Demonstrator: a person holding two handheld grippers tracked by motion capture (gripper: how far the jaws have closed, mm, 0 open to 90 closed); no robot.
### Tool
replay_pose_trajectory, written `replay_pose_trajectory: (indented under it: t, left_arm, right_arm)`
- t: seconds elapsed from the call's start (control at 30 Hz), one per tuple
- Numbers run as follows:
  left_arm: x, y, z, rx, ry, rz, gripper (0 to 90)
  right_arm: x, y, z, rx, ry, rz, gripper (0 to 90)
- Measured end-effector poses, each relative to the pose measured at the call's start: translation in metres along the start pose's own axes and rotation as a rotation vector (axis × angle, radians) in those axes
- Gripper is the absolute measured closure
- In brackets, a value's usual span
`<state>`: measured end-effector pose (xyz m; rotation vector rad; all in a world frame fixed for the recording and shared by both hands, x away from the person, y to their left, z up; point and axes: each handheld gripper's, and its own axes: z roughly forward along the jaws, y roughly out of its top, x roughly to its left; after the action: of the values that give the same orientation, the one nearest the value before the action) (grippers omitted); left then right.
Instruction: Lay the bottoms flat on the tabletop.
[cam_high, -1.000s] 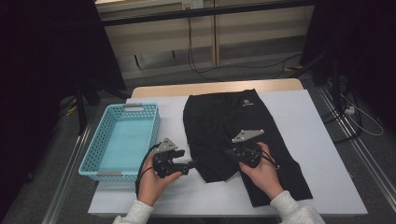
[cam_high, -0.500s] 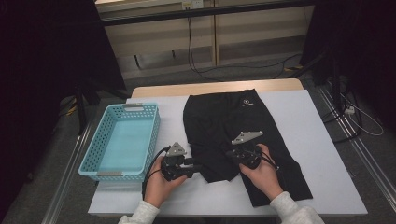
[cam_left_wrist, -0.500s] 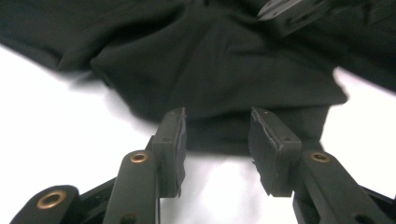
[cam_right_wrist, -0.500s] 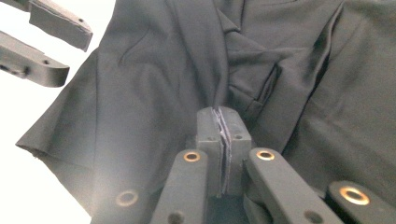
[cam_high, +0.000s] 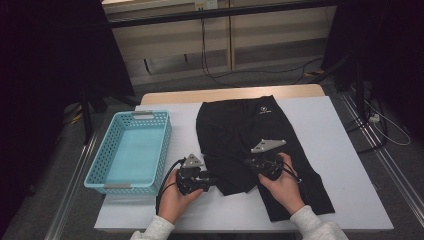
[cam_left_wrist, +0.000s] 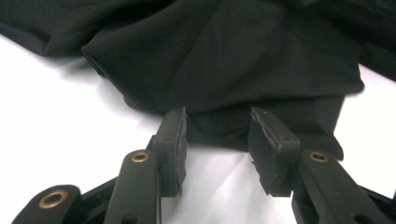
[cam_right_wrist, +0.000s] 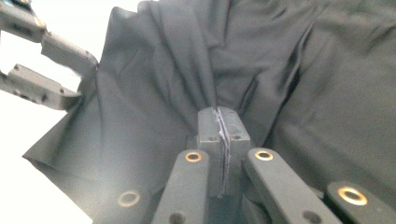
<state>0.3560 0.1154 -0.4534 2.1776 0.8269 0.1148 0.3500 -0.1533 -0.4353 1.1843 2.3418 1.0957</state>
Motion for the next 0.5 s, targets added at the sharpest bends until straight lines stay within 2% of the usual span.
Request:
replay_pose_trajectory:
  t: [0.1, 0.2, 0.3, 0.43, 0.5]
  left_arm:
    - [-0.0005, 0.0012, 0.0004, 0.010, 0.007, 0.002, 61.0]
    - [-0.0016, 0.0021, 0.0017, 0.013, 0.007, 0.002, 61.6]
    - [-0.0017, 0.0027, 0.0034, 0.008, 0.003, -0.002, 63.7]
    - [-0.0022, 0.0032, 0.0038, 0.011, 0.015, 0.014, 66.4]
    - [-0.0022, 0.0036, 0.0041, 0.014, 0.022, 0.022, 70.9]
  right_arm:
    - [-0.0015, 0.0013, -0.0060, -0.026, -0.003, 0.013, 89.5]
    - [-0.0025, 0.0000, -0.0053, -0.019, 0.016, 0.027, 89.5]
    - [-0.0010, -0.0010, -0.0035, -0.013, 0.034, 0.021, 89.3]
    - [0.0022, -0.0001, -0.0026, -0.014, 0.039, 0.012, 89.2]
    - [0.0030, 0.0000, -0.0020, -0.016, 0.039, 0.007, 89.1]
